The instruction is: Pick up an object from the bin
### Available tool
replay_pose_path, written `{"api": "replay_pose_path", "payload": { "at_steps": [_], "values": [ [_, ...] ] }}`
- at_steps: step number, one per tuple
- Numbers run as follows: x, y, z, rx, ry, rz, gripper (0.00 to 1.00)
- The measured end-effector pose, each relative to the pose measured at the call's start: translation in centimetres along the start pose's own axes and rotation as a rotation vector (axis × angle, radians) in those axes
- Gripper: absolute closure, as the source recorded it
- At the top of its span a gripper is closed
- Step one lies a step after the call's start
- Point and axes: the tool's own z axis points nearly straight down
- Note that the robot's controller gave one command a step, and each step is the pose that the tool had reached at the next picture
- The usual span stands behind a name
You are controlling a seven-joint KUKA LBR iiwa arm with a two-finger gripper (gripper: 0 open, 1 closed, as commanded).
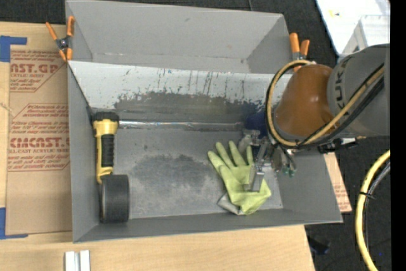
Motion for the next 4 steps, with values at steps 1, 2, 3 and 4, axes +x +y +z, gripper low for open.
{"api": "replay_pose_path", "payload": {
  "at_steps": [1, 2, 3, 4],
  "values": [
    [1.7, -0.1, -0.3, 0.002, -0.001, 0.083, 0.00],
    [2.2, -0.2, -0.2, 0.002, 0.000, -0.063, 0.00],
    [0.2, 1.7, -0.1, 0.002, -0.001, -0.126, 0.00],
    [-4.4, 3.2, -0.1, 0.004, -0.006, -0.358, 1.00]
  ]
}}
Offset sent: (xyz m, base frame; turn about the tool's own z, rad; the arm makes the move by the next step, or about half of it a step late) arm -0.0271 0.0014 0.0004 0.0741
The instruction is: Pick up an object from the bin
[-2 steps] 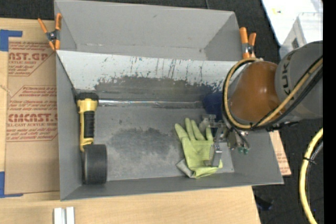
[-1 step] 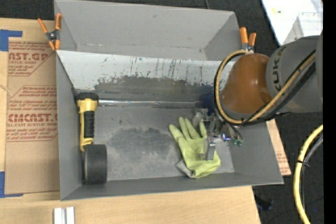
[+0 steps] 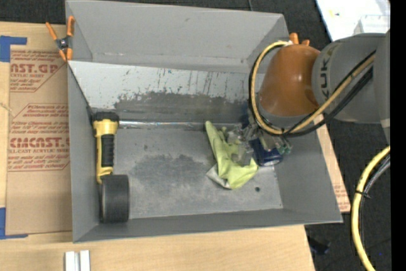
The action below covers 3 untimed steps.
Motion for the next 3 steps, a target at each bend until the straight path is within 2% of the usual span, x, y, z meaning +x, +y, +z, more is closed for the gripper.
{"api": "replay_pose_path", "payload": {
  "at_steps": [1, 2, 3],
  "values": [
    [0.0, 0.0, 0.0, 0.000, 0.000, 0.000, 1.00],
    [-0.2, 0.8, -6.1, -0.002, 0.005, 0.015, 1.00],
    [0.0, 0.9, -13.6, -0.003, 0.011, 0.002, 1.00]
  ]
}}
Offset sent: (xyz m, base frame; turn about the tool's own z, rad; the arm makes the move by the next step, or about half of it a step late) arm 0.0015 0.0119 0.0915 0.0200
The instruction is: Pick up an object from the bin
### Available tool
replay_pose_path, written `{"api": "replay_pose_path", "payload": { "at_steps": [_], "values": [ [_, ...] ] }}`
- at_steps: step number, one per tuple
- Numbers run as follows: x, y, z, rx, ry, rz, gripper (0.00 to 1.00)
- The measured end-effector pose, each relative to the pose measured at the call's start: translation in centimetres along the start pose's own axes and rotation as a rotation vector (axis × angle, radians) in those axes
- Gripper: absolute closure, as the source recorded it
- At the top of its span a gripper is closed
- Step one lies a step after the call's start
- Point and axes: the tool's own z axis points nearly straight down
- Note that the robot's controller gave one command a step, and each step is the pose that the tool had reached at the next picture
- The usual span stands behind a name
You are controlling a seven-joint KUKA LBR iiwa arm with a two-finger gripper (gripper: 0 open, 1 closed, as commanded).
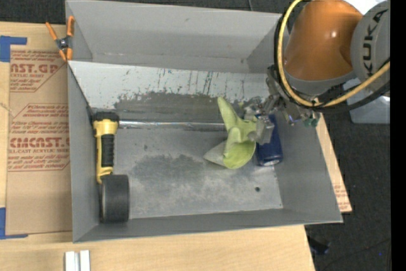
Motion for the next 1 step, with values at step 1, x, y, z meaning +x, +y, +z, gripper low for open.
{"api": "replay_pose_path", "payload": {
  "at_steps": [1],
  "values": [
    [0.10, -0.44, 4.32, 0.005, -0.012, -0.076, 1.00]
  ]
}}
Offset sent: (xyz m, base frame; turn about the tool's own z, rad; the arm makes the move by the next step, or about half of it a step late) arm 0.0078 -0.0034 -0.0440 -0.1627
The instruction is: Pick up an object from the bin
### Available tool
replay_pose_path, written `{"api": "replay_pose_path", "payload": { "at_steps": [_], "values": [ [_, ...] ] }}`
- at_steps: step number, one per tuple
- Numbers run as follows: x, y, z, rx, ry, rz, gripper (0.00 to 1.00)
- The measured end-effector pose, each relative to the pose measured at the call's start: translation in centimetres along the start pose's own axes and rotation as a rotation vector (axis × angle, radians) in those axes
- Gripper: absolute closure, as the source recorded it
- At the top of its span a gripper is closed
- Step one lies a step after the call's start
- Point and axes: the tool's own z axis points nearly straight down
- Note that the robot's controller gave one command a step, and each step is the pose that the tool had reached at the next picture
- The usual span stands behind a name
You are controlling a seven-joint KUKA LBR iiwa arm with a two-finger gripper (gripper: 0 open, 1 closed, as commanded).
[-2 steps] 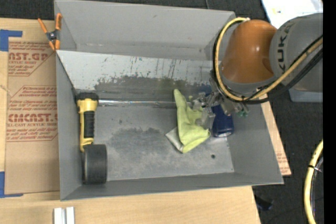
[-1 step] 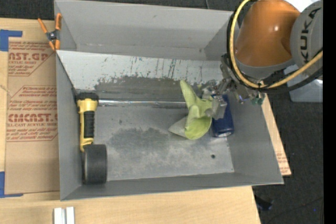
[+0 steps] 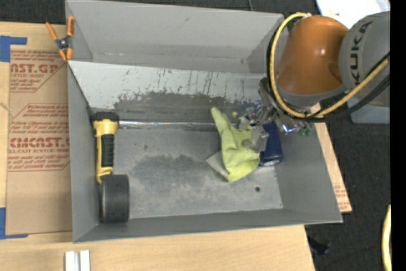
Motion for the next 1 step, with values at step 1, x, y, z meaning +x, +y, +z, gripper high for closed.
{"api": "replay_pose_path", "payload": {
  "at_steps": [1],
  "values": [
    [0.14, 0.13, 4.99, -0.005, 0.008, -0.016, 1.00]
  ]
}}
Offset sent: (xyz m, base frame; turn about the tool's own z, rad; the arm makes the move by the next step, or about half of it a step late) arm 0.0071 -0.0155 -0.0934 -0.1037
